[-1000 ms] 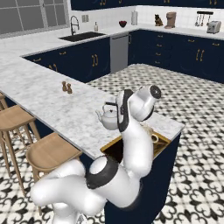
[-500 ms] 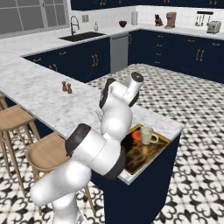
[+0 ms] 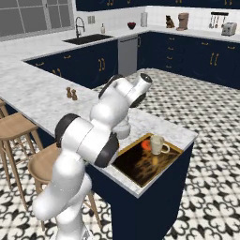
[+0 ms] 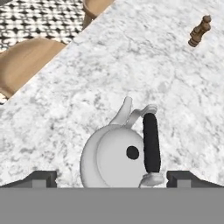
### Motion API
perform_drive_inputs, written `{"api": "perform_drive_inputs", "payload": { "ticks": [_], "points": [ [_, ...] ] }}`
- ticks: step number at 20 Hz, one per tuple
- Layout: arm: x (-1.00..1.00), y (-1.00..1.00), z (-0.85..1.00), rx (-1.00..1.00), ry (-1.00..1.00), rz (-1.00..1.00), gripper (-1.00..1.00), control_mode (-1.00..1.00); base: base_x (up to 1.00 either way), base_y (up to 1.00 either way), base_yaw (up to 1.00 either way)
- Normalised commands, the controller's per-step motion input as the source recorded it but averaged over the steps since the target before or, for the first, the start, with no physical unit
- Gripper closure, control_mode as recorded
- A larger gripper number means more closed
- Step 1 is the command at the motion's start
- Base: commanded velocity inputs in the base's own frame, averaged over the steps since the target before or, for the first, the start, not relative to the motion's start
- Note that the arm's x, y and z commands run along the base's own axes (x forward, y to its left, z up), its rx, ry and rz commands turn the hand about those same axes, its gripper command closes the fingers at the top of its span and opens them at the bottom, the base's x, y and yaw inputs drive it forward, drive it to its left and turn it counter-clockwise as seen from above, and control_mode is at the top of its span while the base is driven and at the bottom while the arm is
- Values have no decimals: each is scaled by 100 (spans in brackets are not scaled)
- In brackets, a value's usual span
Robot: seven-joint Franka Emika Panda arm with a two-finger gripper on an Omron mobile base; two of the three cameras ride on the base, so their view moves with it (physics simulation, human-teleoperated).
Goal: Pick the kettle from the counter and place it on the tray. Then pick the mug from the cabinet and place it on the tray. Then close the cabinet doors.
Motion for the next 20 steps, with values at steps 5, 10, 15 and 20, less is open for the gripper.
{"api": "perform_drive_inputs", "payload": {
  "ticks": [5, 10, 15, 20],
  "points": [
    [40, 16, -11, -4, 8, 17, -100, -100, 0, 0, 0],
    [48, 7, 0, -1, 7, 7, -100, -100, 0, 0, 0],
    [50, -1, -9, 0, 13, 10, -100, -100, 0, 0, 0],
    [64, 0, -8, 0, 16, 10, -100, -100, 0, 0, 0]
  ]
}}
